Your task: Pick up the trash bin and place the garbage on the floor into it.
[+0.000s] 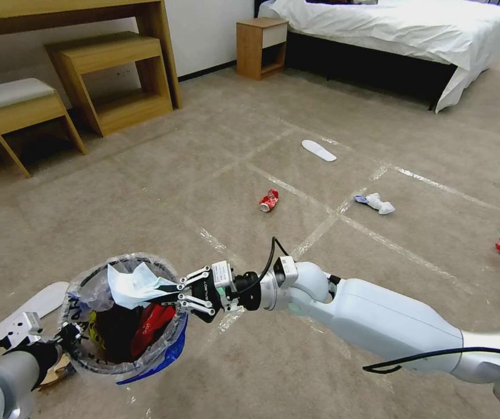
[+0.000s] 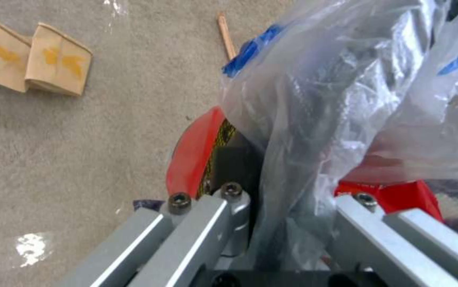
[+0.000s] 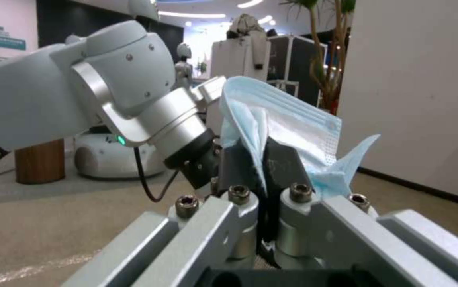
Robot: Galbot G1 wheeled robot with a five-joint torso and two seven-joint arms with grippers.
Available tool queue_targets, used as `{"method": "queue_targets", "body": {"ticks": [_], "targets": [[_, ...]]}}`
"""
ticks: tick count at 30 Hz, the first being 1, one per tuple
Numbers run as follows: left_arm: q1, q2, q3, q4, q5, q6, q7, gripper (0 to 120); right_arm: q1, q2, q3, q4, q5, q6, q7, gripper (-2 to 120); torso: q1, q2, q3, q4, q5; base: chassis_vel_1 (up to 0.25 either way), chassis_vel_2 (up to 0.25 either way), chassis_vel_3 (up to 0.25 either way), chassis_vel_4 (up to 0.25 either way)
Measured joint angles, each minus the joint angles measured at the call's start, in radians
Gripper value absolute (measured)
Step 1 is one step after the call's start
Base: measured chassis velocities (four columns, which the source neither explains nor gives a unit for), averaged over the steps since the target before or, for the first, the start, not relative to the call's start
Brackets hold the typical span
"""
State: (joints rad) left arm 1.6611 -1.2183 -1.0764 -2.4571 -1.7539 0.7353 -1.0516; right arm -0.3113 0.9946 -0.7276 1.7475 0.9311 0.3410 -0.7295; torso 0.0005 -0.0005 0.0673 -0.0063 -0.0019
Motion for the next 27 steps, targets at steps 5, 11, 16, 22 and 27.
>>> {"method": "queue_targets", "body": {"ticks": [5,11,16,22,27], "targets": [[0.001,0.001,-0.001,-0.002,0.0,0.0,0.0,0,0.009,0.01,-0.012,-0.007,-0.001,0.001,0.0,0,0.0,0.0,0.0,0.0001,0.0,0.0,0.0,0.0,0.0],[0.0,0.002,-0.001,-0.005,-0.001,0.0,0.001,0,0.005,0.011,-0.014,-0.008,-0.021,0.012,0.015,1,0.0,0.0,0.0,0.0,0.0,0.0,0.0,0.0,0.0],[-0.002,0.004,0.001,-0.004,-0.001,0.0,0.002,0,0.005,0.006,-0.013,-0.007,-0.027,0.012,0.013,17,0.0,0.0,0.0,0.0,0.0,0.0,0.0,0.0,0.0],[-0.001,0.009,-0.001,-0.005,-0.003,0.0,0.002,0,-0.001,0.0,-0.007,-0.006,-0.032,0.008,0.008,41,0.0,0.0,0.0,-0.0001,0.0,0.0,0.0,0.0,0.0],[-0.001,0.007,-0.001,-0.006,-0.003,0.0,0.003,0,0.003,0.004,-0.01,-0.006,-0.032,0.007,0.009,58,0.0,0.0,0.0,0.0,0.0,0.0,0.0,0.0,0.0]]}}
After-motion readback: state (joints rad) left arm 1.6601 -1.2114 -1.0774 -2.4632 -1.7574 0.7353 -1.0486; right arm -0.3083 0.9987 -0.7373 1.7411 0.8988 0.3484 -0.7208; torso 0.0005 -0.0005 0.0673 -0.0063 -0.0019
